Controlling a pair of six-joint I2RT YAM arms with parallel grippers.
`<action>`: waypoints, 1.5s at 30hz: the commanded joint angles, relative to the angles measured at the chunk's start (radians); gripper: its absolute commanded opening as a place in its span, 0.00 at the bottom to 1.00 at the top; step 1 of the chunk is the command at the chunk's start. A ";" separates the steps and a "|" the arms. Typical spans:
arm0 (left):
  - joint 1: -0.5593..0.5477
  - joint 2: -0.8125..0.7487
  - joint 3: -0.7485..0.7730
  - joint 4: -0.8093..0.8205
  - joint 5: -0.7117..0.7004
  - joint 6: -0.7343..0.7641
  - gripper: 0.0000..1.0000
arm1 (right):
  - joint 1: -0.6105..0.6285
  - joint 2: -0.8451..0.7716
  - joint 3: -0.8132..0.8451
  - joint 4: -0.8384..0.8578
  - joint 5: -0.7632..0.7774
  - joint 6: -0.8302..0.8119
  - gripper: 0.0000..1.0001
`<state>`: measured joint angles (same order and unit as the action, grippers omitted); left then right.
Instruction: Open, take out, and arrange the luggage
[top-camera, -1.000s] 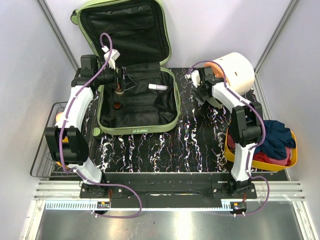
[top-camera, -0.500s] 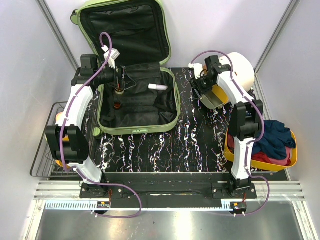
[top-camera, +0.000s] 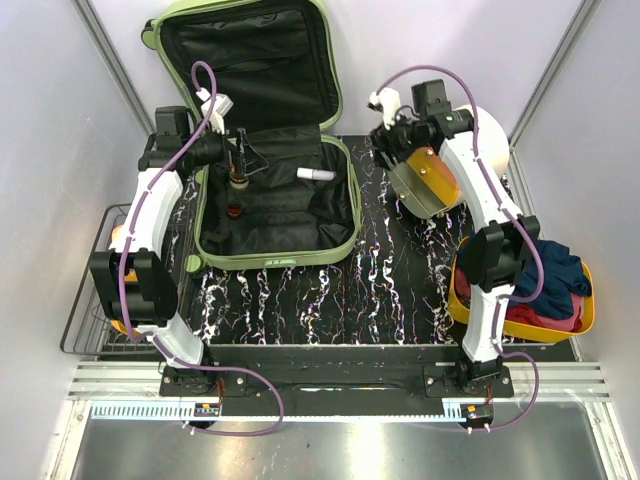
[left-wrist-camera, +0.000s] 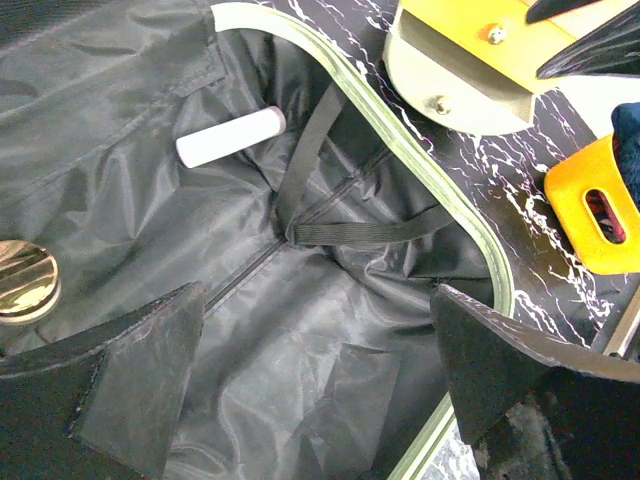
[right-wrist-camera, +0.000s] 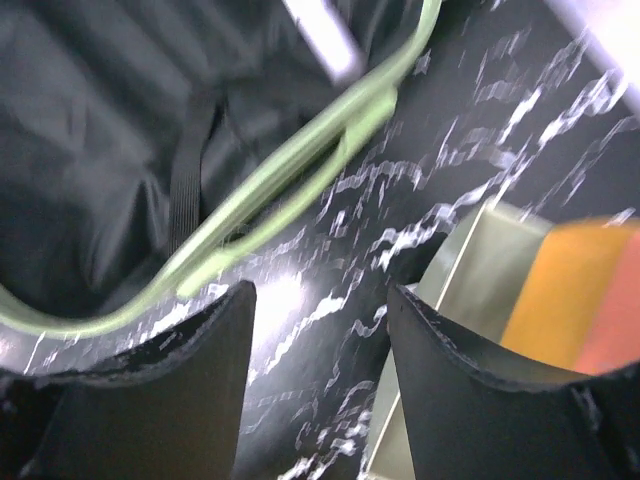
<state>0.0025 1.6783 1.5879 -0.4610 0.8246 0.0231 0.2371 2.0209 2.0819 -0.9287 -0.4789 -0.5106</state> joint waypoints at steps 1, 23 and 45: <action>0.042 -0.018 0.029 0.059 0.034 -0.020 0.99 | 0.115 0.047 0.206 0.070 0.075 -0.051 0.64; 0.169 -0.146 -0.101 0.061 0.080 -0.081 0.99 | 0.347 0.545 0.440 0.410 0.393 -0.304 0.55; 0.180 -0.131 -0.100 0.036 0.090 -0.075 0.99 | 0.352 0.728 0.431 0.544 0.479 -0.453 0.60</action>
<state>0.1734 1.5642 1.4815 -0.4435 0.8864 -0.0612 0.5812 2.6896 2.4859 -0.4549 -0.0628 -0.9138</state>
